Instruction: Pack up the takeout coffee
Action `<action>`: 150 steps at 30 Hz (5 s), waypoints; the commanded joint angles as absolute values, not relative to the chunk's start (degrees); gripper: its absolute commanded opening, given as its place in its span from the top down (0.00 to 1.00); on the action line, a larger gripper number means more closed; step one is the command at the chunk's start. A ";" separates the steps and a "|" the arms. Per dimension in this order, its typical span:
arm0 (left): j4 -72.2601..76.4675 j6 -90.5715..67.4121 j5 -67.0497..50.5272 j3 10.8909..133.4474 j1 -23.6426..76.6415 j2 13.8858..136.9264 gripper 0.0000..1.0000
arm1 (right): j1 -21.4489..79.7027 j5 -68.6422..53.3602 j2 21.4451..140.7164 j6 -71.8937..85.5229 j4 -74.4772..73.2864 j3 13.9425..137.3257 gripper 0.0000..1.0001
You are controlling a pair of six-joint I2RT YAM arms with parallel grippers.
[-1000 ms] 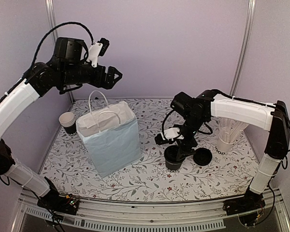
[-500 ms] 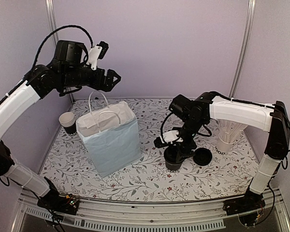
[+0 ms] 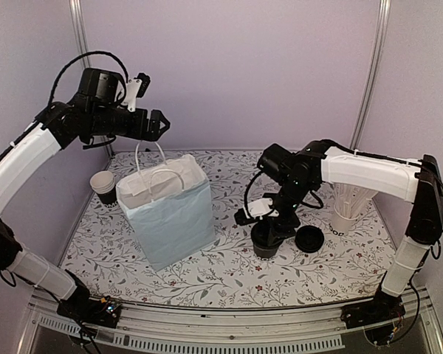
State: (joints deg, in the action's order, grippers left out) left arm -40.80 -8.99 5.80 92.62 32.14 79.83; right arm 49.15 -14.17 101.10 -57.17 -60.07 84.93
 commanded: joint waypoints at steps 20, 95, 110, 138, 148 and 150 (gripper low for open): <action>-48.99 -8.45 -13.81 78.29 25.62 68.90 0.10 | 44.27 -13.19 99.66 -54.51 -60.64 104.61 0.41; -22.13 -13.13 -22.40 72.83 27.91 77.01 0.00 | 62.60 -4.90 94.64 -52.21 -59.82 102.92 0.48; -6.40 -17.92 -29.38 58.93 26.85 92.29 0.11 | 66.97 -2.60 93.92 -54.38 -54.21 99.99 0.49; -4.94 -17.14 -36.19 61.96 29.46 100.77 0.21 | 71.32 -0.47 93.85 -51.48 -56.81 94.37 0.51; -0.95 -18.12 -38.41 59.42 31.31 102.63 0.21 | 71.38 8.07 94.78 -53.77 -49.62 89.81 0.52; -0.96 -18.01 -38.68 59.41 31.39 103.19 0.21 | 71.37 8.69 95.12 -54.37 -48.56 89.15 0.52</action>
State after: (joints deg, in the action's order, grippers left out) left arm -3.51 -17.85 -37.04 60.05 30.72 101.51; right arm 71.24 5.17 95.24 -53.01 -52.40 90.94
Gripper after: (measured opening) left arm 0.786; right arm 0.714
